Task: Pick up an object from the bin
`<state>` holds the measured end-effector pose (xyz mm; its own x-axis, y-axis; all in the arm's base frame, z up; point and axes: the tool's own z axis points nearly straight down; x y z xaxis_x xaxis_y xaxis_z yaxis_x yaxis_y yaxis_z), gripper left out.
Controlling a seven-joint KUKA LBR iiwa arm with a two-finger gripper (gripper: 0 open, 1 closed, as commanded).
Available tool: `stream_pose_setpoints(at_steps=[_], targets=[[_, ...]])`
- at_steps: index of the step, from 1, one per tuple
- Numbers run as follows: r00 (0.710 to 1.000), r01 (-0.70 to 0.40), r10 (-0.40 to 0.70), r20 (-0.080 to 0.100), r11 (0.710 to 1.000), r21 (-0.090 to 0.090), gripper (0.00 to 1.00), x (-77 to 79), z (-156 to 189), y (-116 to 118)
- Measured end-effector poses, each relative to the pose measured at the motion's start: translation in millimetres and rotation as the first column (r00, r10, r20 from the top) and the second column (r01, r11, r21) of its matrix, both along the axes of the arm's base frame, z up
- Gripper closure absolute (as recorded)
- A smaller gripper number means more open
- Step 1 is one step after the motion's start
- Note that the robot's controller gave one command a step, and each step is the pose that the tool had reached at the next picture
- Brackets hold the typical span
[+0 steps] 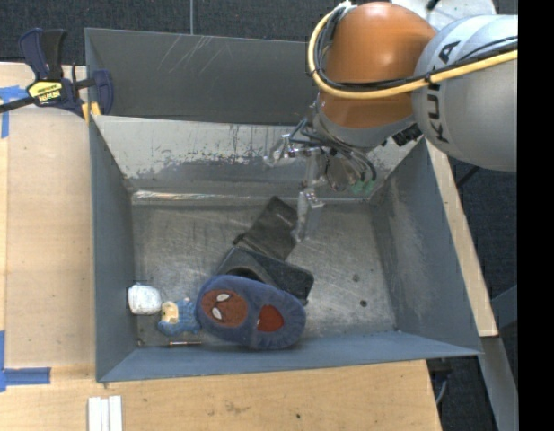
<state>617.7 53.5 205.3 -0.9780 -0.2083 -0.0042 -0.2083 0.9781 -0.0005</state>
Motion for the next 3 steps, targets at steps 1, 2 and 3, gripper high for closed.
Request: stream_pose_setpoints(at_steps=[1, 2, 3], targets=[[0.917, -0.398, 0.398, -0.006, 0.917, 0.000, 0.00, -6.4, -77, -31], [0.879, -0.477, 0.477, -0.004, 0.879, 0.001, 0.00, 6.8, -115, -7], [0.881, -0.474, 0.474, -0.002, 0.881, 0.000, 1.00, 7.4, -113, -8]])
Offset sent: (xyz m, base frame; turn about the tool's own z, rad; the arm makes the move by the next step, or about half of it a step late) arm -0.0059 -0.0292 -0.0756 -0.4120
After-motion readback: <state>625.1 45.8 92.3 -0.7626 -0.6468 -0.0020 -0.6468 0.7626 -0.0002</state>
